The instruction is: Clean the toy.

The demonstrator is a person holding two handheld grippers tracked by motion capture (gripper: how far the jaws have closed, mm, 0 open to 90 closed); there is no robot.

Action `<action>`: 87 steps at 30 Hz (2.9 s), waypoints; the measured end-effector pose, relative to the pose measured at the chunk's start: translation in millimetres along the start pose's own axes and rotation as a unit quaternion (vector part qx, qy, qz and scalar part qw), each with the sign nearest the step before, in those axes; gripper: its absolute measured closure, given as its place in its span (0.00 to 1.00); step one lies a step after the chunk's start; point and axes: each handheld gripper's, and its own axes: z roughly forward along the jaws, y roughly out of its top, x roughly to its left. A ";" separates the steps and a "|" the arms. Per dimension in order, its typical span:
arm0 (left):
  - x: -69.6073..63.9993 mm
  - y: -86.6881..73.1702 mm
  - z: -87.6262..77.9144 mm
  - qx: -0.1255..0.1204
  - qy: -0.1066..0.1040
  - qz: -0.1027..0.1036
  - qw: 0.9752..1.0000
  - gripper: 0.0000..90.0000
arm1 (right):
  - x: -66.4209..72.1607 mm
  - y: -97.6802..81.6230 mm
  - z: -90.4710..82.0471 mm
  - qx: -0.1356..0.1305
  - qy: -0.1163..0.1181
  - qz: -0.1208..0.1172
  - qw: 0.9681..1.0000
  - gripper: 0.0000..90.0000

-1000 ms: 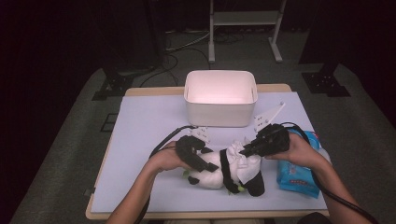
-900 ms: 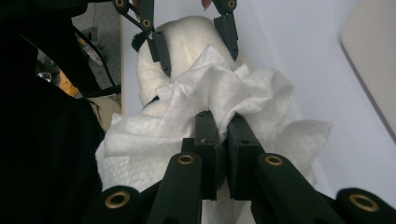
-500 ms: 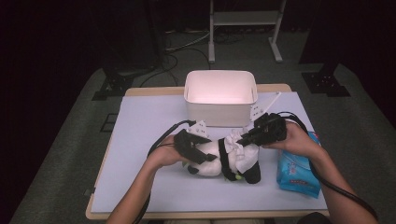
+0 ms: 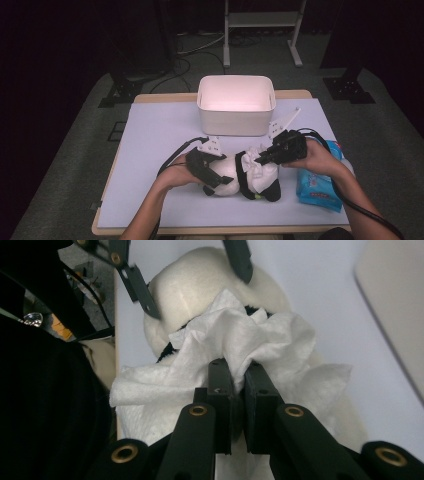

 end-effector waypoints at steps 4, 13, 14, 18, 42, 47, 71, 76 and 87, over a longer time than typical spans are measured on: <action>-1.8 -2.4 -4.4 -0.010 -0.009 -0.007 1.000 0.20 | 6.8 -11.5 -1.1 -0.002 0.005 0.000 1.000 0.93; 2.2 -14.9 -9.9 -0.004 -0.001 -0.029 1.000 0.11 | 15.5 -26.0 -1.4 0.002 0.016 0.003 1.000 0.93; 2.1 -16.1 -9.0 -0.006 -0.001 -0.029 1.000 0.11 | 16.3 -25.8 -1.4 0.004 0.014 0.004 1.000 0.93; 0.1 -19.5 -4.1 -0.009 -0.001 -0.026 1.000 0.15 | 17.8 -19.2 0.0 0.005 0.010 -0.003 1.000 0.92; -8.8 -22.5 -8.0 -0.021 0.005 -0.011 1.000 0.12 | 23.5 -49.0 -16.2 -0.018 -0.022 0.030 0.999 0.92; -8.6 -23.5 -11.4 -0.019 0.004 -0.014 1.000 0.11 | 23.3 -56.6 -16.8 -0.024 -0.018 0.040 0.999 0.92; -4.8 -31.4 -8.3 0.000 -0.013 -0.030 0.999 0.15 | 22.9 -54.9 -24.4 -0.014 -0.029 0.038 0.999 0.93; -5.0 -29.5 -9.0 -0.010 -0.010 -0.032 0.999 0.15 | 24.0 -40.4 -17.5 -0.010 -0.027 0.024 0.999 0.93; -5.6 -27.6 -7.9 -0.023 -0.009 -0.032 0.999 0.15 | 28.6 -7.1 7.0 0.014 -0.011 -0.005 1.000 0.93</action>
